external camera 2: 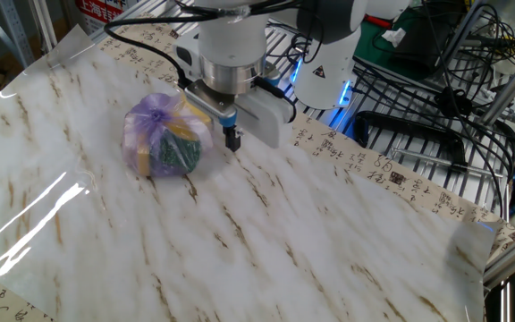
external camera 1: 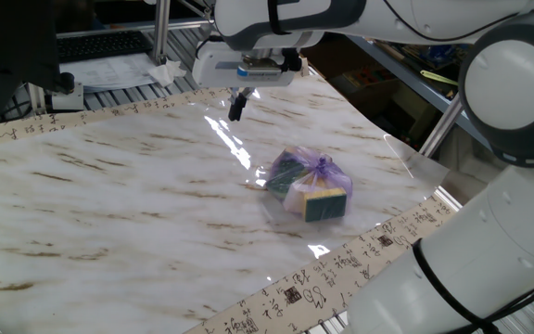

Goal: Pick up a bag of things

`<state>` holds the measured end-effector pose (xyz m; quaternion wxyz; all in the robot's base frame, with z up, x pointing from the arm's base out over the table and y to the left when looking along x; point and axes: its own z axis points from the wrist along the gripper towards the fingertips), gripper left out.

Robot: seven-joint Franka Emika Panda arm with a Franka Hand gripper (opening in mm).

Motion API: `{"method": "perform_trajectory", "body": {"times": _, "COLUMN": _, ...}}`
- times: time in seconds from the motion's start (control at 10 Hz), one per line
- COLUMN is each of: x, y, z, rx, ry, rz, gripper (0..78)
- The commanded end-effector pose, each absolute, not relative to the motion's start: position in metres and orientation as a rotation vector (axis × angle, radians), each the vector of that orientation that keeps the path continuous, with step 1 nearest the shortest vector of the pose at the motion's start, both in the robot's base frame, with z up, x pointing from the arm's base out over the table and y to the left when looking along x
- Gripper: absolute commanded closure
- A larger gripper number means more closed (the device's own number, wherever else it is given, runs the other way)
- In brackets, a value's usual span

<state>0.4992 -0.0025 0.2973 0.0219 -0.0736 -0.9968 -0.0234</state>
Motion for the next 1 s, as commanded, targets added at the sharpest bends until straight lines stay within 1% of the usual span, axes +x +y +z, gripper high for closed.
{"method": "perform_trajectory", "body": {"times": 0.1, "x": 0.5, "y": -0.004, "z": 0.298, "rx": -0.282, "ry": -3.089, "rz": -0.071, "gripper": 77.6}}
{"method": "perform_trajectory", "body": {"times": 0.4, "x": 0.5, "y": -0.006, "z": 0.295, "rx": -0.29, "ry": -3.087, "rz": -0.068, "gripper": 77.6}}
{"method": "perform_trajectory", "body": {"times": 1.0, "x": 0.498, "y": -0.012, "z": 0.278, "rx": -0.292, "ry": -3.1, "rz": -0.06, "gripper": 77.6}}
